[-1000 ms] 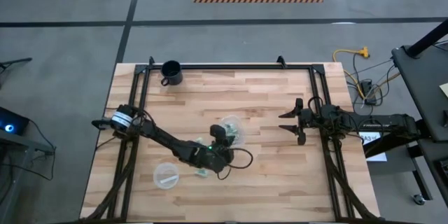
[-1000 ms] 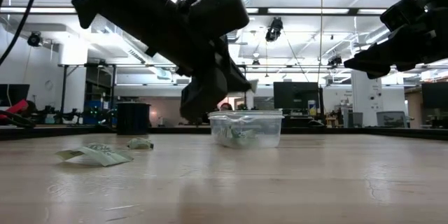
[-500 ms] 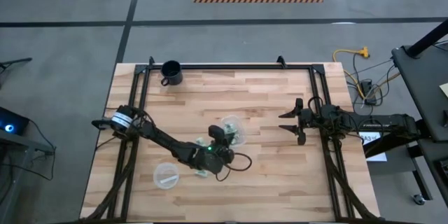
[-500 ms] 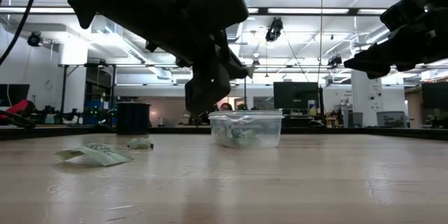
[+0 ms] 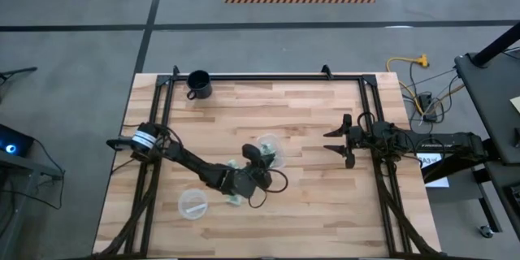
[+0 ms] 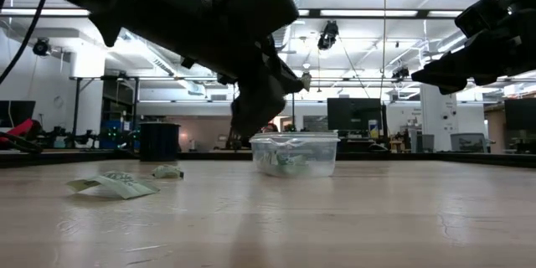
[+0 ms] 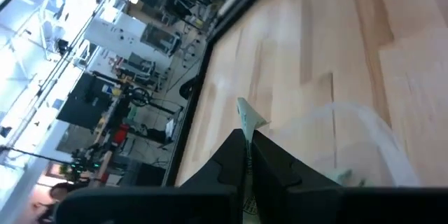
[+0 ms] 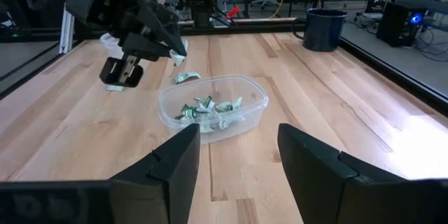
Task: Pick and place items into bin
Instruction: Put the stevia packet into the transparent bin
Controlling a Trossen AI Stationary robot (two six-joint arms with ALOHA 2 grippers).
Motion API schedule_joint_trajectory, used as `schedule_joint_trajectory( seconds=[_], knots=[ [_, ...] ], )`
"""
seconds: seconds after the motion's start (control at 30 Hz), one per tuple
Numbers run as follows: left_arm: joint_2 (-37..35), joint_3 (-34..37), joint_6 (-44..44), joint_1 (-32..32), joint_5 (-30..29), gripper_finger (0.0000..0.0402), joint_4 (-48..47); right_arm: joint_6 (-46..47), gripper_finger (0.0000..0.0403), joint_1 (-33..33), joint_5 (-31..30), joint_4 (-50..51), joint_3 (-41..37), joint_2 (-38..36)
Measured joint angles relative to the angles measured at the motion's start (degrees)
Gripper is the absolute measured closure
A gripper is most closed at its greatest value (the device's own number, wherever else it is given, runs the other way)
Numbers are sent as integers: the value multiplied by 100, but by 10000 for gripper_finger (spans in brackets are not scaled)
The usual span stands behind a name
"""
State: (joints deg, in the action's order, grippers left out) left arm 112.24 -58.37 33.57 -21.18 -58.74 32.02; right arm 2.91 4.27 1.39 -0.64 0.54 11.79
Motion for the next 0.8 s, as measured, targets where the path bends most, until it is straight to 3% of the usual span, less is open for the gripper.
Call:
schedule_joint_trajectory(
  seconds=[0.13, 0.3, 0.47, 0.67, 0.8],
  knots=[
    [156, 84, 22, 55, 406, 401, 1017, 1, 220, -2, 4, 1, 0, 1],
    [293, 103, -27, 93, 366, 401, 1430, 3, 220, -2, 2, 0, 0, 2],
    [291, 299, -854, 127, 334, 401, 1908, 4, 220, -2, 2, 7, 0, 0],
    [269, 858, -1588, 160, 318, 401, 3222, -8, 220, -2, 0, 7, 0, -2],
    [232, 1010, -1882, 160, 319, 401, 3345, -2, 220, -2, 0, 7, 0, -2]
  ],
)
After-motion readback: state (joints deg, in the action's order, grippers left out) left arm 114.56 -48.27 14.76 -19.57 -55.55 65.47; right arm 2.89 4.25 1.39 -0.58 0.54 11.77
